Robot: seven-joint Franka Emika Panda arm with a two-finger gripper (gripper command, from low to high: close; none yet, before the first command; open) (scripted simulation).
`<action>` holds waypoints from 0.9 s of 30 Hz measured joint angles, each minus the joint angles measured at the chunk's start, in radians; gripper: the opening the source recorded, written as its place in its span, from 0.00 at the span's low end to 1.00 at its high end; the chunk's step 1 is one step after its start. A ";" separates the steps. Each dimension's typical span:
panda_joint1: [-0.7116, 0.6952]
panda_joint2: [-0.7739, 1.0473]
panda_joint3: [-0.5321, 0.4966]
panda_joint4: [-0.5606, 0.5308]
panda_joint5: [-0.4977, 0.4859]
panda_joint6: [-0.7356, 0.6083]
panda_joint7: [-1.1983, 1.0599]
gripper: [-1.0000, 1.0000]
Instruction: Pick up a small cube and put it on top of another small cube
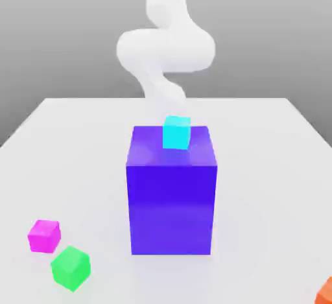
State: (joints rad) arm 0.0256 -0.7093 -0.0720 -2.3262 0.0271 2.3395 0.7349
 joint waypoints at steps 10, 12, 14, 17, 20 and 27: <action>0.056 0.361 -0.254 -0.104 0.151 0.157 -0.290 0.50; 0.059 0.440 -0.299 -0.126 0.188 0.190 -0.356 0.50; 0.051 0.515 -0.331 -0.147 0.225 0.220 -0.419 0.50; 0.032 0.625 -0.373 -0.178 0.271 0.266 -0.507 0.50; -0.020 0.730 -0.393 -0.210 0.300 0.316 -0.583 0.50; -0.109 0.935 -0.416 -0.268 0.292 0.447 -0.684 0.50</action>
State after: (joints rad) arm -0.0838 0.2259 -0.4880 -2.5947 0.3187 2.7865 0.0513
